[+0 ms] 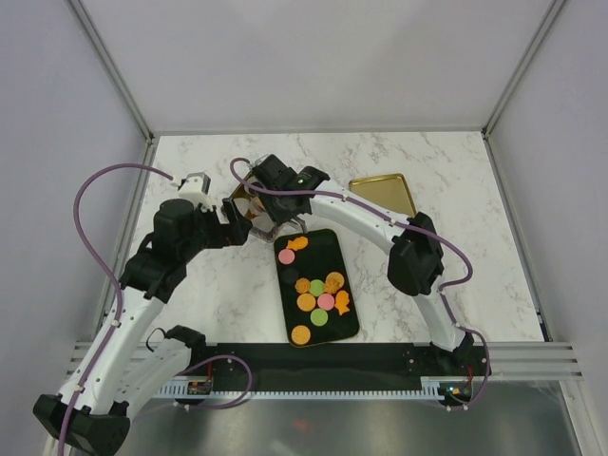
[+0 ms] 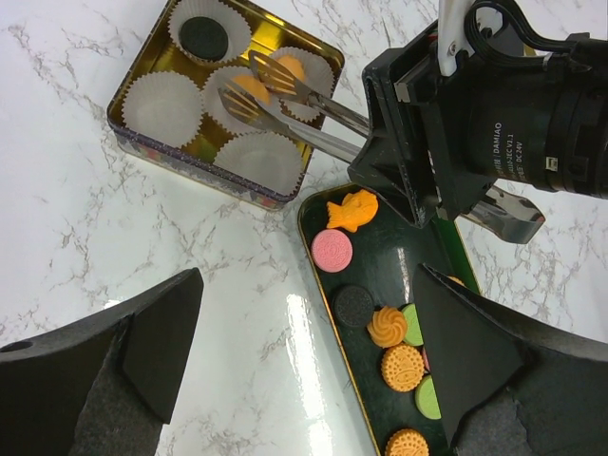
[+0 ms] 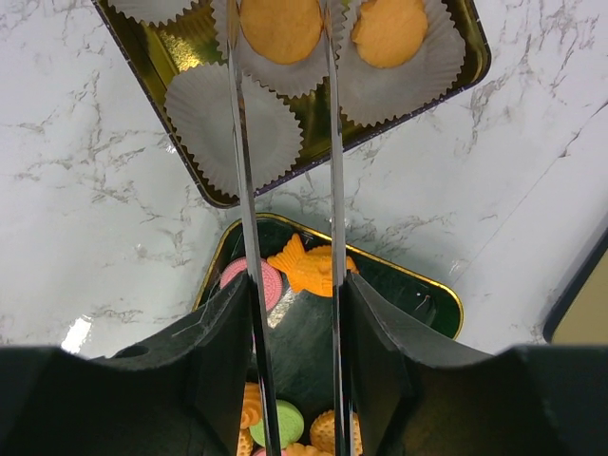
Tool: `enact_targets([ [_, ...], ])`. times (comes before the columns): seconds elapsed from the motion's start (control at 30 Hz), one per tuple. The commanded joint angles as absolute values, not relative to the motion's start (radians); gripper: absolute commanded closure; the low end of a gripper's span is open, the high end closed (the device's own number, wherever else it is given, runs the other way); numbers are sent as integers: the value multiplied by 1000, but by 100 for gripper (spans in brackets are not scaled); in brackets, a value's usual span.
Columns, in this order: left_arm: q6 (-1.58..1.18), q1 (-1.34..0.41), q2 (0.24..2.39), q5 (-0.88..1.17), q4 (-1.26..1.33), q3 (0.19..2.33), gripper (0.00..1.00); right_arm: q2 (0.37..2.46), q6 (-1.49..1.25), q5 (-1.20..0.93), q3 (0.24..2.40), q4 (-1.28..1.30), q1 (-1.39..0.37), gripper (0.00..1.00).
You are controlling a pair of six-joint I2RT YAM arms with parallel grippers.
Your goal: Pack the cookies
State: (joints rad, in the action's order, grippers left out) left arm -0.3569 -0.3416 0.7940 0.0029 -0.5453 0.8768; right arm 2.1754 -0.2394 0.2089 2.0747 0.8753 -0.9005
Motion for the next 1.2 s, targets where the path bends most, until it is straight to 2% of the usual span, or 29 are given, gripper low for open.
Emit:
enact_targets([
  [0.0, -351, -333, 796, 23, -508, 873, 0, 2175, -236, 242, 2100, 845, -899, 51],
  [0.3, -351, -330, 795, 20, -506, 874, 0, 2152, -230, 236, 2105, 844, -899, 42],
  [0.53, -351, -330, 784, 5, -503, 877, 0, 2068, -222, 267, 2080, 859, -896, 44],
  [0.73, -359, -328, 795, 14, -495, 894, 0, 1832, -221, 279, 1857, 865, -888, 47],
  [0.97, -357, -325, 799, 25, -489, 888, 0, 1507, -265, 250, 1484, 943, -890, 47],
  [1.17, -354, -322, 799, 35, -488, 887, 0, 1336, -299, 166, 1307, 1035, -907, 47],
])
